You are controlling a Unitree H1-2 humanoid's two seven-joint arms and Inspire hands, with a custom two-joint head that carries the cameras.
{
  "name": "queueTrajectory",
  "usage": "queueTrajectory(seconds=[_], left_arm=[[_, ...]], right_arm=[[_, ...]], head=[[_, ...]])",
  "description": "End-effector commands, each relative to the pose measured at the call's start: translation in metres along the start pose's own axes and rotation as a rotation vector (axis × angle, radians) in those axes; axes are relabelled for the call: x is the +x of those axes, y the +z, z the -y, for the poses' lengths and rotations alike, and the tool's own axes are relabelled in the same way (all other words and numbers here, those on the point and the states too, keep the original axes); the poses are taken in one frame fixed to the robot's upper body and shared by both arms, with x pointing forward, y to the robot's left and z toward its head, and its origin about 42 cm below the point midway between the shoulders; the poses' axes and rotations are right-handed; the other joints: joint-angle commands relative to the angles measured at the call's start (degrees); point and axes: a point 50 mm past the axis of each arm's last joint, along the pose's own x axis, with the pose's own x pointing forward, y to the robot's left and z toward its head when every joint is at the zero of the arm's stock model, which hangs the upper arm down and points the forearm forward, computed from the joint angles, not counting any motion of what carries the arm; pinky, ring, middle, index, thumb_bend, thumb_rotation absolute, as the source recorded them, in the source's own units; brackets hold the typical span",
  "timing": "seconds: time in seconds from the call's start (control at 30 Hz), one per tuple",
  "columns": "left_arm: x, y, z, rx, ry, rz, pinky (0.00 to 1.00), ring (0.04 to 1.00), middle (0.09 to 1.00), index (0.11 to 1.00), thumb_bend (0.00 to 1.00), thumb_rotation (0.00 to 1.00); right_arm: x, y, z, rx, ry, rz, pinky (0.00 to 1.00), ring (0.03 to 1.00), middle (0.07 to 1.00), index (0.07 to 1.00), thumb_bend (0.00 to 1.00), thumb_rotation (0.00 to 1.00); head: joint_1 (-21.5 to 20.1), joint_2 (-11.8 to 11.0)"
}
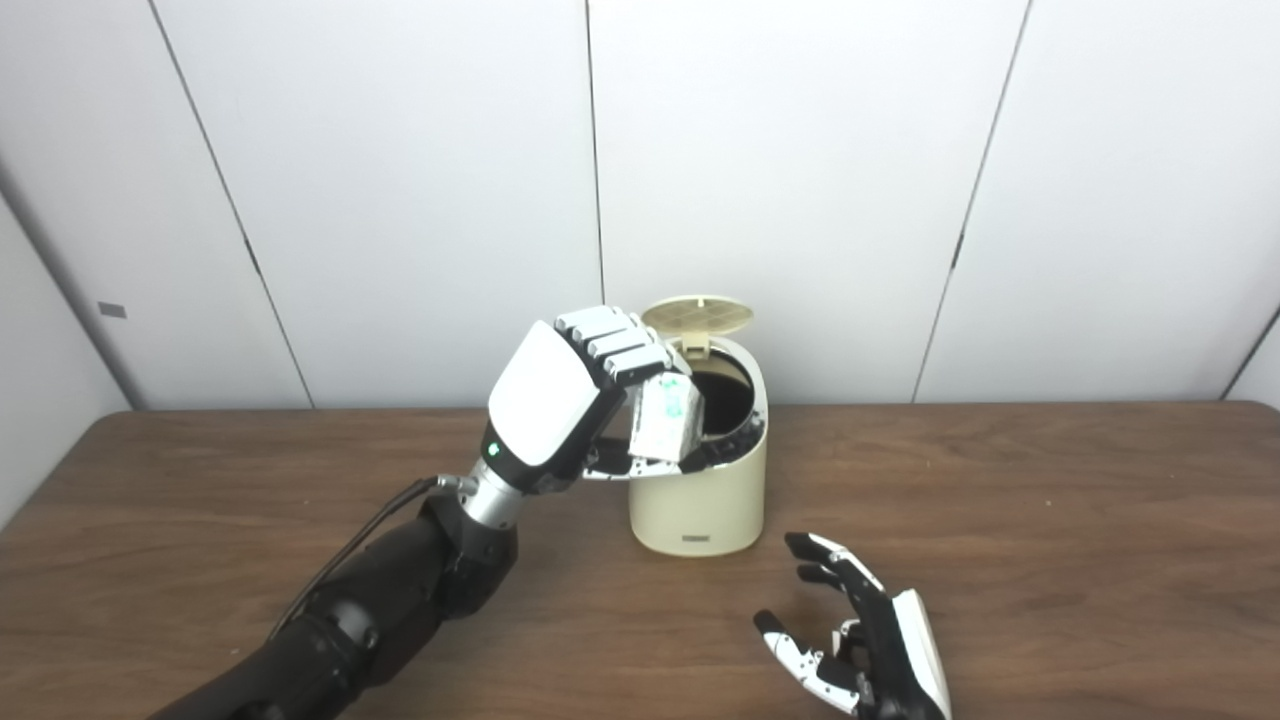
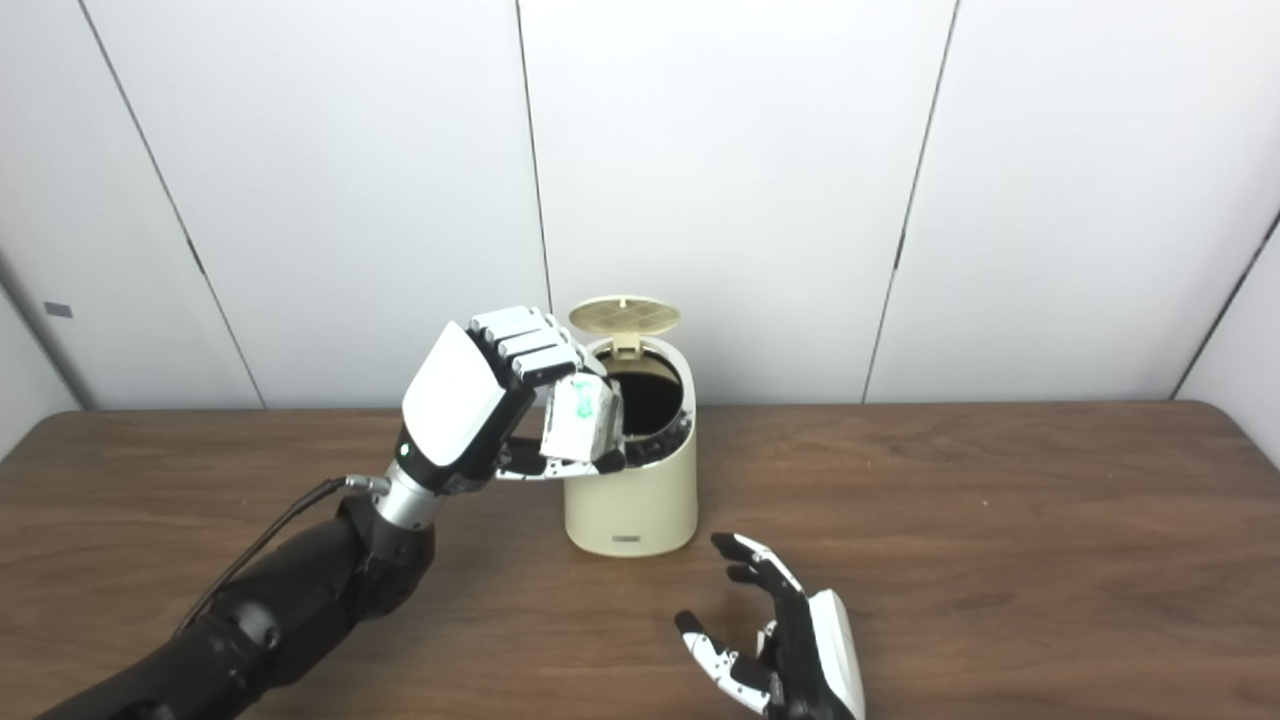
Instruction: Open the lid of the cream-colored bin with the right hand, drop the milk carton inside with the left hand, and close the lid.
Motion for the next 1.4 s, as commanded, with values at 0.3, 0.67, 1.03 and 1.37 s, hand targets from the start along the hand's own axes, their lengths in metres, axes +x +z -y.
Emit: queueTrajectory(seconds=[0.3, 0.67, 1.03, 1.37], left_arm=[[0.037, -0.02, -0.011, 0.056, 0.058, 0.034, 0.38, 0.481, 0.475, 0.46, 0.5, 0.0], [0.037, -0.031, -0.004, 0.103, 0.026, 0.045, 0.37, 0.486, 0.472, 0.459, 0.5, 0.0], [0.044, -0.039, -0.005, 0.097, 0.015, 0.003, 0.36, 0.492, 0.475, 0.457, 0.5, 0.0], [0.059, -0.04, -0.007, 0.097, 0.01, 0.025, 0.37, 0.503, 0.469, 0.456, 0.5, 0.0]], right_arm=[[-0.006, -0.004, -0.014, 0.004, 0.043, -0.037, 0.66, 0.751, 0.791, 0.777, 0.25, 0.2], [-0.006, -0.003, -0.018, 0.007, 0.046, -0.036, 0.66, 0.743, 0.781, 0.782, 0.25, 0.22], [-0.006, 0.001, -0.022, 0.009, 0.052, -0.053, 0.68, 0.758, 0.787, 0.783, 0.26, 0.32], [-0.005, 0.003, -0.024, -0.012, 0.058, -0.051, 0.7, 0.778, 0.794, 0.78, 0.25, 0.31]], head=[[-0.57, 0.28], [-1.41, 0.42], [-1.98, 0.84], [-2.24, 0.89]])
